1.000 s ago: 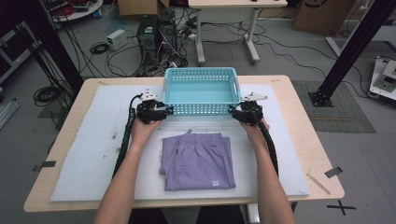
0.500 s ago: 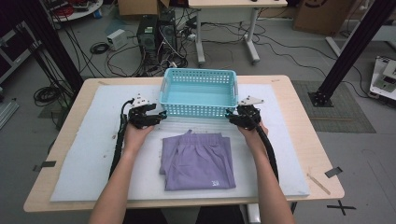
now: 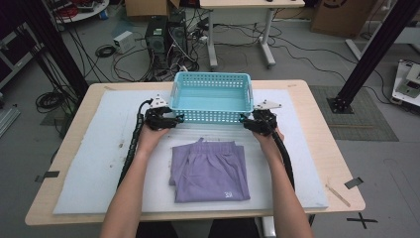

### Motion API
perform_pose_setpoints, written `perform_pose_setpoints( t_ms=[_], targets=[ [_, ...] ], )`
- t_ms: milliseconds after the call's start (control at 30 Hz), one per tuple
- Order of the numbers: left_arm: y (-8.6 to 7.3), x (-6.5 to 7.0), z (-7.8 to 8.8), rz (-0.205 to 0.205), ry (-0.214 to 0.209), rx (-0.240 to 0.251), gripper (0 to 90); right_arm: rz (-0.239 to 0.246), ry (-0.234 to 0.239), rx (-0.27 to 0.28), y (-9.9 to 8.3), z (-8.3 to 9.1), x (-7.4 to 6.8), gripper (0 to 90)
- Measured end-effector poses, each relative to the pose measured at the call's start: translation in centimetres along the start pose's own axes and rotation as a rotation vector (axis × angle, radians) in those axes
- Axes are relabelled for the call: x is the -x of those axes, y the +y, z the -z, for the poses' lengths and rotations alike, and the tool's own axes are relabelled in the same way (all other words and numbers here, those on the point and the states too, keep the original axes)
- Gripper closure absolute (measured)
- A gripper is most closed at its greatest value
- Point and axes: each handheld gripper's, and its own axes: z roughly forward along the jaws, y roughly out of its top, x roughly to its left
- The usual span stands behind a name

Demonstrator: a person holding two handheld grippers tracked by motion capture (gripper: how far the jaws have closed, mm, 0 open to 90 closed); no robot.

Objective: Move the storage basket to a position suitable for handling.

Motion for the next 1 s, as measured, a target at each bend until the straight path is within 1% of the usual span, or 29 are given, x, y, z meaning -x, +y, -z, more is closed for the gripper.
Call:
perform_pose_setpoints(
  t_ms=[67, 133, 167, 200, 233, 267, 333, 433, 500, 533, 567, 633, 667, 700, 733, 800, 833, 1000],
  targets=[
    [0.1, 0.1, 0.1, -0.002, -0.002, -0.008, 43.8, -0.001, -0.011, 0.0, 0.0, 0.0, 0.0, 49.4],
    [0.0, 0.2, 0.1, 0.0, 0.001, -0.005, 45.5, -0.003, -0.016, -0.002, 0.0, 0.0, -0.1, 49.4],
    [0.0, 0.2, 0.2, -0.001, 0.005, -0.004, 45.5, -0.003, -0.016, -0.002, 0.0, 0.0, -0.1, 49.4],
    [-0.1, 0.2, 0.3, 0.01, -0.003, 0.0, 48.2, -0.003, -0.016, -0.006, 0.0, 0.0, 0.0, 49.6],
    [-0.2, 0.2, 0.4, 0.008, -0.005, 0.002, 48.6, -0.004, -0.014, -0.007, 0.0, 0.1, -0.1, 49.8],
    [-0.2, 0.3, 0.5, 0.004, -0.003, 0.001, 48.6, -0.001, -0.013, -0.01, 0.0, 0.2, -0.1, 49.9],
    [-0.5, 0.5, 0.9, 0.011, 0.0, 0.004, 48.6, 0.0, -0.01, -0.012, 0.0, 0.3, -0.3, 50.0],
    [-0.7, 0.6, 1.4, 0.006, 0.003, 0.005, 48.6, 0.006, -0.006, -0.015, 0.1, 0.5, -0.5, 50.1],
    [-1.1, 0.8, 2.0, 0.013, 0.005, 0.013, 48.6, 0.022, 0.001, -0.017, 0.1, 0.8, -1.1, 50.7],
    [-1.4, 0.9, 2.3, 0.013, 0.006, 0.019, 48.6, 0.022, 0.001, -0.017, 0.1, 0.8, -1.1, 50.7],
    [-1.7, 0.9, 2.8, 0.012, 0.001, 0.027, 49.2, 0.042, 0.012, -0.012, -0.1, 1.1, -1.7, 55.2],
    [-2.2, 1.1, 3.4, 0.014, 0.002, 0.035, 49.2, 0.05, 0.013, -0.008, -0.2, 1.2, -2.0, 55.2],
    [-2.4, 1.1, 3.7, 0.012, 0.001, 0.037, 49.3, 0.059, 0.02, -0.001, -0.5, 1.5, -2.5, 55.2],
    [-2.5, 1.3, 4.0, 0.006, 0.003, 0.038, 49.3, 0.064, 0.023, -0.002, -0.6, 1.6, -2.7, 55.5],
    [-2.8, 1.5, 4.4, 0.004, 0.004, 0.042, 49.3, 0.066, 0.025, 0.001, -0.8, 1.7, -2.9, 55.6],
    [-2.9, 1.6, 4.6, 0.004, 0.004, 0.04, 49.3, 0.064, 0.027, 0.005, -0.9, 1.8, -3.0, 55.7],
    [-3.1, 1.8, 5.0, 0.004, 0.004, 0.041, 49.3, 0.062, 0.029, 0.008, -1.0, 2.2, -3.4, 55.7],
    [-3.3, 2.1, 5.5, 0.001, -0.001, 0.039, 49.2, 0.074, 0.035, 0.014, -1.4, 3.0, -3.9, 55.7]
  ],
)
